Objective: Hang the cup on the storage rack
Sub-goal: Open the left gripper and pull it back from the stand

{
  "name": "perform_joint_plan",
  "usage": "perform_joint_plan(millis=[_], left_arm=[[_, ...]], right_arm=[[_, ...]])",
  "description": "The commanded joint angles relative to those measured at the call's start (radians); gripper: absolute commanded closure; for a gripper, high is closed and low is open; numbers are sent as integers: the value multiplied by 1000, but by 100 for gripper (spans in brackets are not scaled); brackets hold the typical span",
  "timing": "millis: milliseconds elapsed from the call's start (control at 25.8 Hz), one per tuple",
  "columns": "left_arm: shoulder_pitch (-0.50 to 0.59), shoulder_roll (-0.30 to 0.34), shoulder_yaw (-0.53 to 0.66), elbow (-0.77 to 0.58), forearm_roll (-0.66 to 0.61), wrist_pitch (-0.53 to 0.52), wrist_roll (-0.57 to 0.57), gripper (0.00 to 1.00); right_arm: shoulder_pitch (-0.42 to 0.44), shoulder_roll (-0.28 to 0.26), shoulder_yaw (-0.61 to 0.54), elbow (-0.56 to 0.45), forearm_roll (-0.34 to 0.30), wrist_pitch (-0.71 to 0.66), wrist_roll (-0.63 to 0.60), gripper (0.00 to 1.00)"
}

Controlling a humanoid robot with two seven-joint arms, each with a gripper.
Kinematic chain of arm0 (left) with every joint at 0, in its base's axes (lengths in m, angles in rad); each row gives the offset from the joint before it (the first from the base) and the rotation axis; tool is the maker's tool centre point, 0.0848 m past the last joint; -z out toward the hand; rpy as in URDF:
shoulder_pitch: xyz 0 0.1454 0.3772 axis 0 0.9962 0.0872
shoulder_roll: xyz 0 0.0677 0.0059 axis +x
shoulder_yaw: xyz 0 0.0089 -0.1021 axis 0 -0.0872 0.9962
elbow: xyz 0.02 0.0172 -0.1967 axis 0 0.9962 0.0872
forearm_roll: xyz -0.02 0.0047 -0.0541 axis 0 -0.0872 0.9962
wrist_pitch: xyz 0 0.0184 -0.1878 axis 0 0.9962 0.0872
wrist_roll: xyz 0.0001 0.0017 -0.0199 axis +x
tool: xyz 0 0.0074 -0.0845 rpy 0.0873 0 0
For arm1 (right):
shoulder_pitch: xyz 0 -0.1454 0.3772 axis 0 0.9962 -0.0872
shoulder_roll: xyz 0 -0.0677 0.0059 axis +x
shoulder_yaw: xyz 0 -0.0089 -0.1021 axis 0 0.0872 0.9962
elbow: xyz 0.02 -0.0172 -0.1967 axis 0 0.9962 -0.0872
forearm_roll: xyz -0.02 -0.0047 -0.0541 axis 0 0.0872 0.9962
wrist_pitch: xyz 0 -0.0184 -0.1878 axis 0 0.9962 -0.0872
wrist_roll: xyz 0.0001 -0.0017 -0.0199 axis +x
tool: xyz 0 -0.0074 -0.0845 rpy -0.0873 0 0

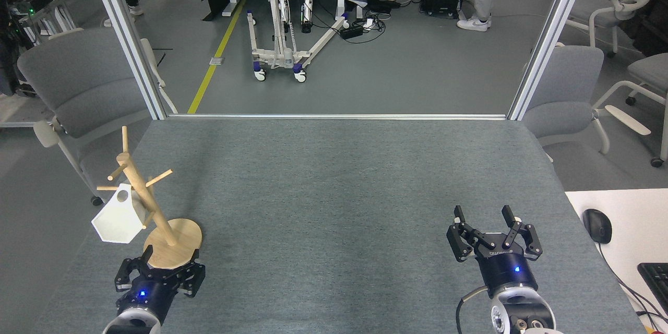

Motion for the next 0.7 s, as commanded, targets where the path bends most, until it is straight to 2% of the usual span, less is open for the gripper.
perform_joint_plan(millis=[0,155,271,426,658], left_arm=[[2,-79,-9,-41,1,-2,11,2],[-9,-191,-65,-94,1,5,9,2],[-32,-198,-180,-107,2,59,9,2],[-99,-198,-348,-107,6,231,3,2],[-125,-197,-368,-149,7,251,-6,2]], right_arm=[[0,0,2,1,1,0,0,0],[0,11,3,-1,2,2,9,0],[4,10,3,-1,2,0,12,0],[4,10,2,-1,1,2,12,0],[1,19,-1,-1,1,13,12,0]])
